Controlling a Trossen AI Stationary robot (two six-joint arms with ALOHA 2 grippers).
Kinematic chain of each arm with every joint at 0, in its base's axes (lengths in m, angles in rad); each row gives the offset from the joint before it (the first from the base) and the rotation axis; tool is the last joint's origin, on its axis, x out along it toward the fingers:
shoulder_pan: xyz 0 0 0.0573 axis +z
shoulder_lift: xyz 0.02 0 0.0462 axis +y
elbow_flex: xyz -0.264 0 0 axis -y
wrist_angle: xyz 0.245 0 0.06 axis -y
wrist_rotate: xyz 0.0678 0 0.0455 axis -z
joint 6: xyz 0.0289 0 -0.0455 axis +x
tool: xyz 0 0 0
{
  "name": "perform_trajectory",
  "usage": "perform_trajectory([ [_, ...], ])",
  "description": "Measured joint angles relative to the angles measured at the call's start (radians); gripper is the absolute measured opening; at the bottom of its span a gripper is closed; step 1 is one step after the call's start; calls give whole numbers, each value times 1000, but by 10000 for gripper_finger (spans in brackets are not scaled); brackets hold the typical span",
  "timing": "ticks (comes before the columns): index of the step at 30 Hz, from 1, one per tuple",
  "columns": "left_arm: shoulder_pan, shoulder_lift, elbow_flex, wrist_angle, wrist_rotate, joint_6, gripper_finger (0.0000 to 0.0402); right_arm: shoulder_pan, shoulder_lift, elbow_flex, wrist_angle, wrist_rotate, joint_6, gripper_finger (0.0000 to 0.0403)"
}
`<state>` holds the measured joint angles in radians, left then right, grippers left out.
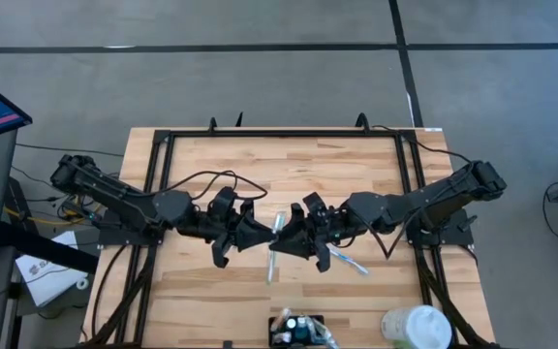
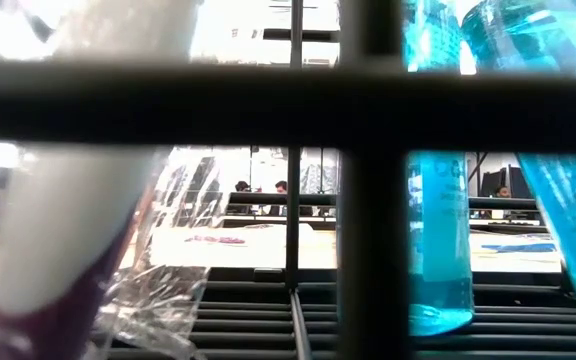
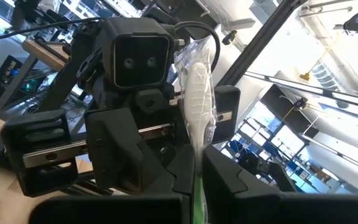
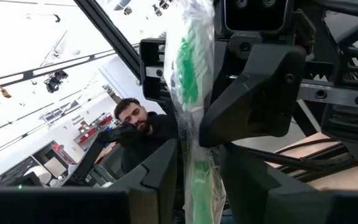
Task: Pick & Place toothbrushing station
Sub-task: Put the green toothbrush into the black mesh organizer
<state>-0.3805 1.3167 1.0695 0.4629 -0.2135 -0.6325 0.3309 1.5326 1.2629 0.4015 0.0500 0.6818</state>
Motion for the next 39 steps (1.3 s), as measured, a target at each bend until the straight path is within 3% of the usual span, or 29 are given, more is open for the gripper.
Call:
perform_trajectory([
  [4, 0, 0, 0, -6, -2, 0, 6, -6, 0, 0, -6, 1, 9, 90],
  [11, 0, 0, 0, -16, -6, -3, 11, -13, 0, 0, -23, -3, 21, 15],
  [16, 2, -5, 0, -24, 25, 0, 43, -13, 0, 0, -27, -10, 34, 28],
  [21, 1, -32, -2, -41, 57, 1, 104, -12, -11, 0, -50, -25, 16, 10],
  [28, -19, -122, -5, -37, 75, 70, 184, 9, -52, -2, -94, -11, -150, 11],
  [39, -67, -113, -5, -80, 37, 77, 200, 145, -153, -1, -336, 96, -397, 11],
])
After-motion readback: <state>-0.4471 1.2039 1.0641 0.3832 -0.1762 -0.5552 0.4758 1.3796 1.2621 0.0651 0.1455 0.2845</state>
